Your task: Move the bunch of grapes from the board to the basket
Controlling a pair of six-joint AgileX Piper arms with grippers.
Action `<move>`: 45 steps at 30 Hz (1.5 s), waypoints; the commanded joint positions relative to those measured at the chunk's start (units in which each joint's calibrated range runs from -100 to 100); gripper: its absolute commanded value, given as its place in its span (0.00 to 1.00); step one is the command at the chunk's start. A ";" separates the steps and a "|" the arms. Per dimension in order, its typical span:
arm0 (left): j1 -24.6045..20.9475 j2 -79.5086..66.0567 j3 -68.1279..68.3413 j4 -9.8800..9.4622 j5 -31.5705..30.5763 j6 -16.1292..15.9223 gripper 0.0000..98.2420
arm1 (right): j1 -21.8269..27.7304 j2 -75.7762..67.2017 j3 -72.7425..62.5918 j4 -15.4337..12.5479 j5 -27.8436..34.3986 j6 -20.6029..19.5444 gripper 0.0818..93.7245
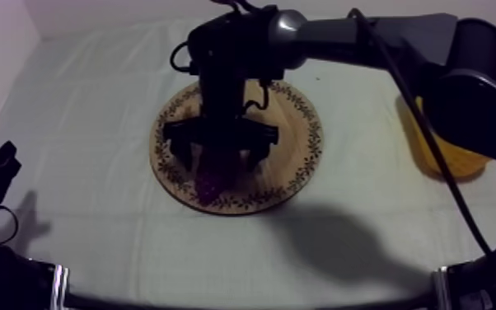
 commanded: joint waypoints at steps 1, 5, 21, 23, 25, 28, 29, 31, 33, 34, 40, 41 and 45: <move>0.02 0.02 -0.04 0.01 0.00 -0.01 0.00 | -0.01 0.68 -1.18 0.08 0.12 0.06 0.76; 0.02 0.02 -0.04 0.01 0.00 -0.01 0.00 | -0.05 2.13 -2.84 0.03 -0.02 0.06 0.73; 0.02 0.02 -0.04 0.01 0.00 -0.01 0.00 | 0.51 4.88 -4.19 -0.13 -0.66 0.54 0.52; 0.02 0.02 -0.04 0.01 0.00 -0.01 0.00 | 0.49 4.51 -4.11 -0.07 -0.73 0.54 0.50; 0.02 0.02 -0.04 0.01 0.00 -0.01 0.00 | 0.49 3.91 -3.87 -0.03 -0.78 0.59 0.49; 0.02 0.02 -0.04 0.01 0.00 -0.01 0.00 | 0.48 2.55 -3.17 0.11 -0.99 0.71 0.47; 0.02 0.02 -0.04 0.01 0.00 -0.01 0.00 | 0.50 1.98 -2.88 0.18 -1.03 0.77 0.47; 0.02 0.02 -0.04 0.01 0.00 -0.01 0.00 | 0.59 0.63 -2.27 0.35 -1.07 0.91 0.46; 0.02 0.02 -0.04 0.01 0.00 -0.01 0.00 | 0.78 -1.05 -1.72 0.55 -0.90 1.13 0.46; 0.02 0.02 -0.04 0.01 0.00 -0.01 0.00 | 0.92 -1.99 -1.47 0.67 -0.74 1.28 0.46; 0.02 0.02 -0.04 0.01 0.00 -0.01 0.00 | 1.97 -8.42 -0.33 1.52 1.09 2.56 0.46; 0.02 0.02 -0.04 0.01 0.00 -0.01 0.00 | 2.17 -9.57 -0.16 1.65 1.52 2.85 0.46; 0.02 0.02 -0.04 0.01 0.00 -0.01 0.00 | 2.76 -14.33 0.51 2.43 3.17 4.06 0.46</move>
